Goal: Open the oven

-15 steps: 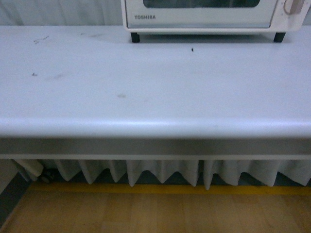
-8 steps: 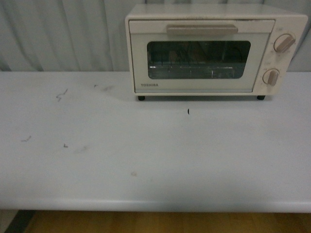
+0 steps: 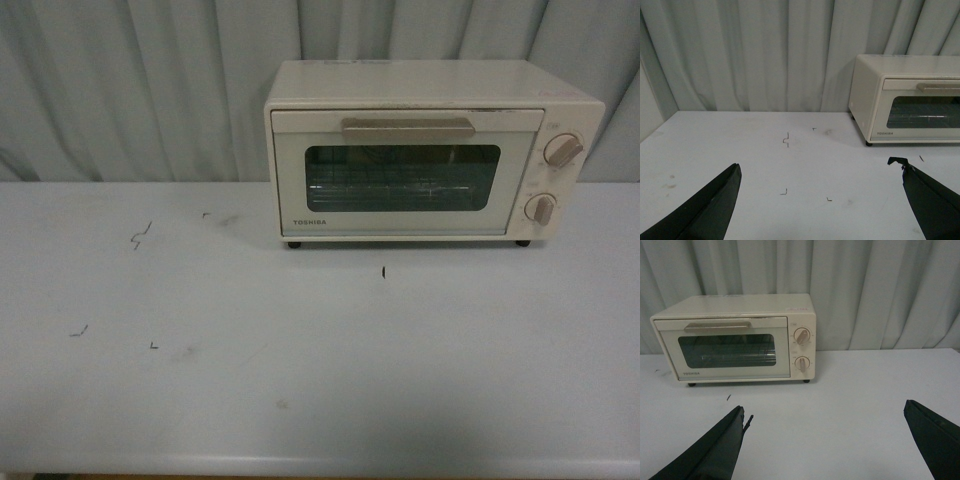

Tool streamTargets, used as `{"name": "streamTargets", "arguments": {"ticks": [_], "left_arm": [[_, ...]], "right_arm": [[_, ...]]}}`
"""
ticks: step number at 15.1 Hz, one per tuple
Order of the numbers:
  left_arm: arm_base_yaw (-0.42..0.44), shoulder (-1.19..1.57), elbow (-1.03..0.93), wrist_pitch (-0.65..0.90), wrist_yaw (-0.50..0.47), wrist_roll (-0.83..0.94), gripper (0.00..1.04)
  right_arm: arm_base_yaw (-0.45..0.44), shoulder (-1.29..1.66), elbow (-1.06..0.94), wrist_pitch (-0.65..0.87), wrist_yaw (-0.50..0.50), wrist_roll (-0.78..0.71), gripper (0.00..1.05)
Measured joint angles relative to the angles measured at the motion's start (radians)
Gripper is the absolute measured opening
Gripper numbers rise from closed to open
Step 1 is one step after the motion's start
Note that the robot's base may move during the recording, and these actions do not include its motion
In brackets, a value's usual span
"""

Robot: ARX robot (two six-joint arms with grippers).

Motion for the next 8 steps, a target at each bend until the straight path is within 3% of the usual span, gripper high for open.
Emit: {"name": "streamTargets", "arguments": {"ticks": [8], "left_arm": [[0.0, 0.0, 0.0, -0.002, 0.0, 0.0, 0.98]], "right_arm": [[0.0, 0.0, 0.0, 0.0, 0.0, 0.0, 0.98]]}}
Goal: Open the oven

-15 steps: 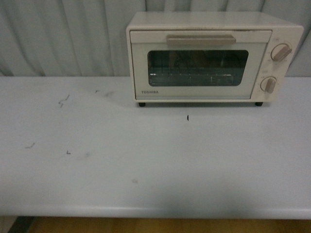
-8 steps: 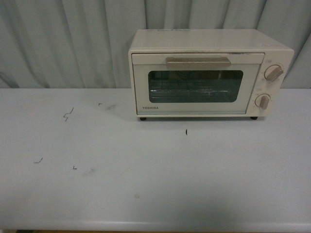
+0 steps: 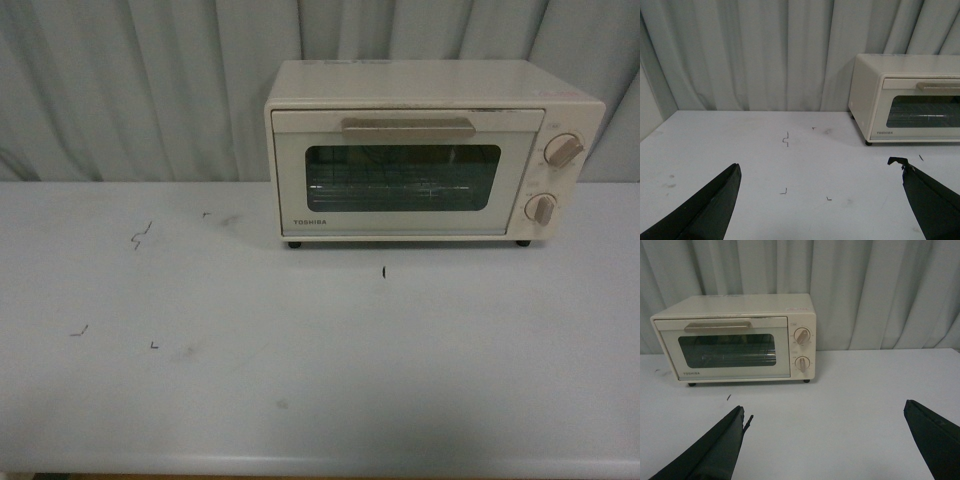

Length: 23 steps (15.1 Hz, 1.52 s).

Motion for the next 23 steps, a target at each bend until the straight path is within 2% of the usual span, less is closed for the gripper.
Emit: {"name": "streamTargets", "arguments": {"ticks": [23], "left_arm": [[0.0, 0.0, 0.0, 0.0, 0.0, 0.0, 0.98]], "right_arm": [[0.0, 0.0, 0.0, 0.0, 0.0, 0.0, 0.98]]}}
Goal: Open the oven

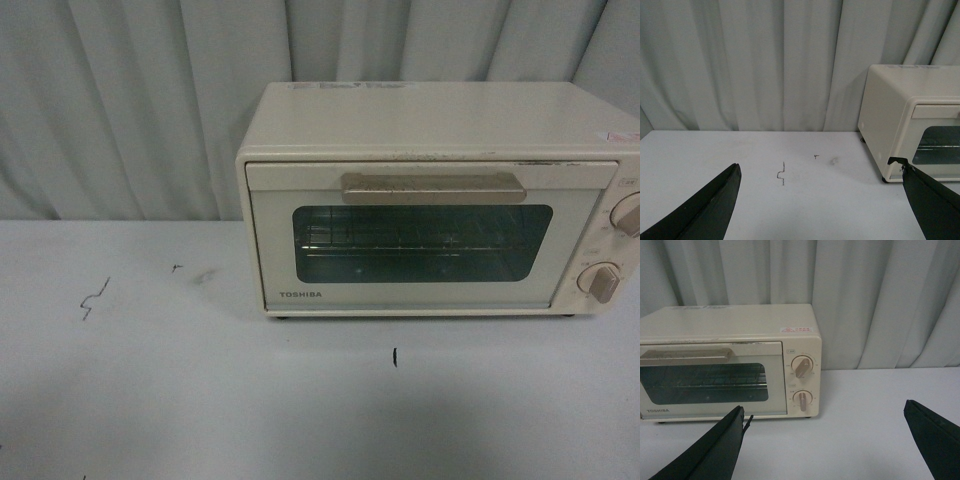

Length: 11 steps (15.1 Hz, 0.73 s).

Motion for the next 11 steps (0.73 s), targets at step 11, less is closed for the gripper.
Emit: {"name": "streamTargets", "arguments": {"ticks": [11], "left_arm": [[-0.293, 0.777, 0.296, 0.072, 0.11, -0.458, 0.98]], "right_arm": [[0.0, 0.0, 0.0, 0.0, 0.0, 0.0, 0.98]]}}
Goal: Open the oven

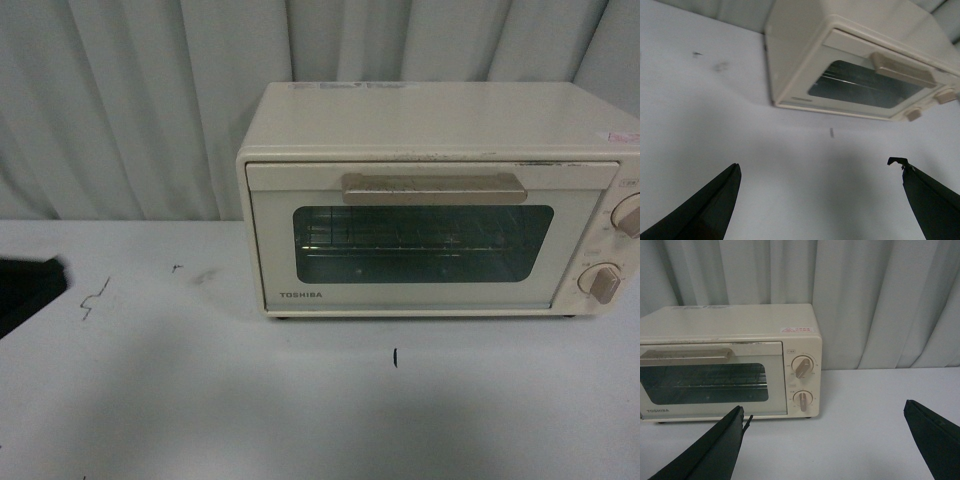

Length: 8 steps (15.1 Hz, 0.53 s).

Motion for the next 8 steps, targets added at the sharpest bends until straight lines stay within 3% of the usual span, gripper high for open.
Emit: {"name": "streamTargets", "arguments": {"ticks": [3, 8], "left_arm": [[-0.068, 0.383, 0.116, 0.231, 0.058, -0.165, 0.98], [-0.171, 0.792, 0.229, 0.383, 0.054, -0.358, 0.98]], "right_arm": [[0.0, 0.0, 0.0, 0.0, 0.0, 0.0, 0.98], [0.0, 0.0, 0.0, 0.0, 0.0, 0.0, 0.98]]}}
